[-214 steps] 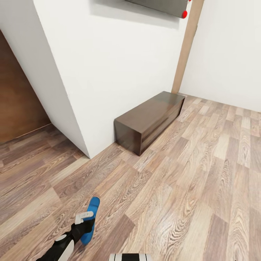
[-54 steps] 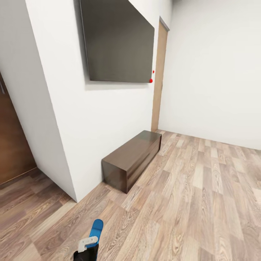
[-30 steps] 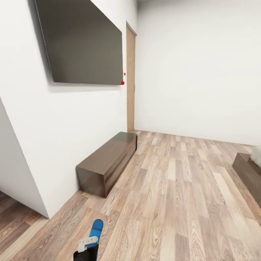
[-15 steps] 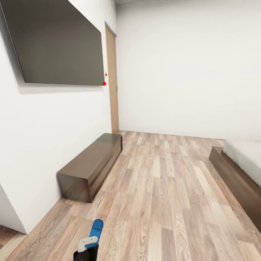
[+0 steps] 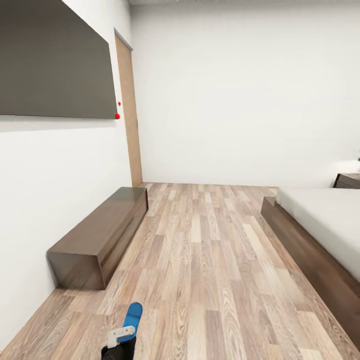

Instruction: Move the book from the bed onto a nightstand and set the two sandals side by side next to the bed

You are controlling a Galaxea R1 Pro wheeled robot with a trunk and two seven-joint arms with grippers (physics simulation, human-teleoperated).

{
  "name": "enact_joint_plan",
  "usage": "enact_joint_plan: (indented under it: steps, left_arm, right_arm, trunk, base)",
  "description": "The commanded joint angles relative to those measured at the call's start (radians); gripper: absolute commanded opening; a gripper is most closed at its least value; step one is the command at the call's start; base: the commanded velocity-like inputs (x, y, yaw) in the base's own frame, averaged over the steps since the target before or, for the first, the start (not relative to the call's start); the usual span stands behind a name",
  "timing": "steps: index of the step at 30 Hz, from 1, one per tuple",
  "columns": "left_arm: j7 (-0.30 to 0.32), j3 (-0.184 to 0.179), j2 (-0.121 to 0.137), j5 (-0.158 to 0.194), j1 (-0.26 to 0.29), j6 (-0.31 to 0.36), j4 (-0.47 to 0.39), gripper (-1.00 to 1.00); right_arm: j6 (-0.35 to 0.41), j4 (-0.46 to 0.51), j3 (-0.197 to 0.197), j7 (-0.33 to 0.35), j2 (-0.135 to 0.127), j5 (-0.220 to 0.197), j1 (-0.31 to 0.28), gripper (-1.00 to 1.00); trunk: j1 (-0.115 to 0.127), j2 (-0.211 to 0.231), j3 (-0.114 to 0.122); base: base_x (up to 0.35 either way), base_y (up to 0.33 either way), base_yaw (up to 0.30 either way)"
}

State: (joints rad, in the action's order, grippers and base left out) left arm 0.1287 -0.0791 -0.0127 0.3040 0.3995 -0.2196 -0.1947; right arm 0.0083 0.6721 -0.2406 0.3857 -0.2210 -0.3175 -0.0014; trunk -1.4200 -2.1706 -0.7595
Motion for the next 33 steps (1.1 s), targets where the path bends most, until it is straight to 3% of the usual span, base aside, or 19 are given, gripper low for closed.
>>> enact_joint_plan:
  steps: [1, 20, 33]
  left_arm:
    - [0.001, -0.008, 0.0, 0.01, 0.001, -0.004, 0.001, -1.0]
    - [0.001, -0.009, 0.0, 0.01, 0.001, -0.003, 0.001, -1.0]
    - [0.001, -0.008, 0.0, 0.01, 0.001, -0.003, 0.001, -1.0]
  right_arm:
    - [0.001, 0.0, -0.002, 0.006, 0.0, -0.008, 0.0, 1.0]
    - [0.001, 0.0, -0.002, 0.007, 0.0, -0.009, 0.0, 1.0]
    - [0.001, 0.0, -0.002, 0.007, -0.001, -0.009, 0.0, 1.0]
  trunk:
    - [0.0, 0.0, 0.0]
    - [0.065, 0.119, 0.063]
    - [0.065, 0.119, 0.069]
  base:
    - [0.0, 0.0, -0.3]
    - [0.0, 0.0, -0.3]
    - [0.0, 0.0, -0.3]
